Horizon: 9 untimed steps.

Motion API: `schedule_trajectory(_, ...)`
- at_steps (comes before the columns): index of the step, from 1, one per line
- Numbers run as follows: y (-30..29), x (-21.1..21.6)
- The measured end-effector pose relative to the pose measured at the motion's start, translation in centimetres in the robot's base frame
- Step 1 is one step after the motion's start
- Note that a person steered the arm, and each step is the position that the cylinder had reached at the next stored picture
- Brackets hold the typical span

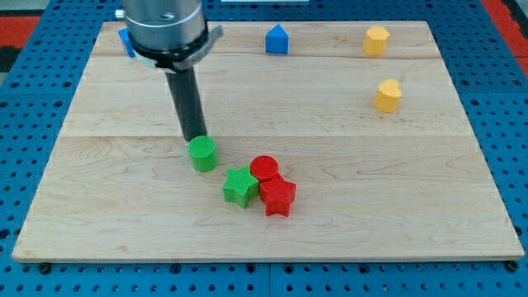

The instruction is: Push blue cube closer green circle

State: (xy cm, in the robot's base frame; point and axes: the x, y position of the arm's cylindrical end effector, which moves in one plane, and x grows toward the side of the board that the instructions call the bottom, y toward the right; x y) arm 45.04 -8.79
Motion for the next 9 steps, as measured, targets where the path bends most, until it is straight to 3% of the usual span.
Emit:
schedule_trajectory(1,2.7,1.2)
schedule_trajectory(2,1.7,-0.5)
schedule_trajectory(3,1.6,-4.8)
schedule_trajectory(5,-4.4,-14.5)
schedule_trajectory(6,-6.2,-22.8)
schedule_trajectory(7,-8.4,-25.7)
schedule_trajectory(9,-12.0,-25.2)
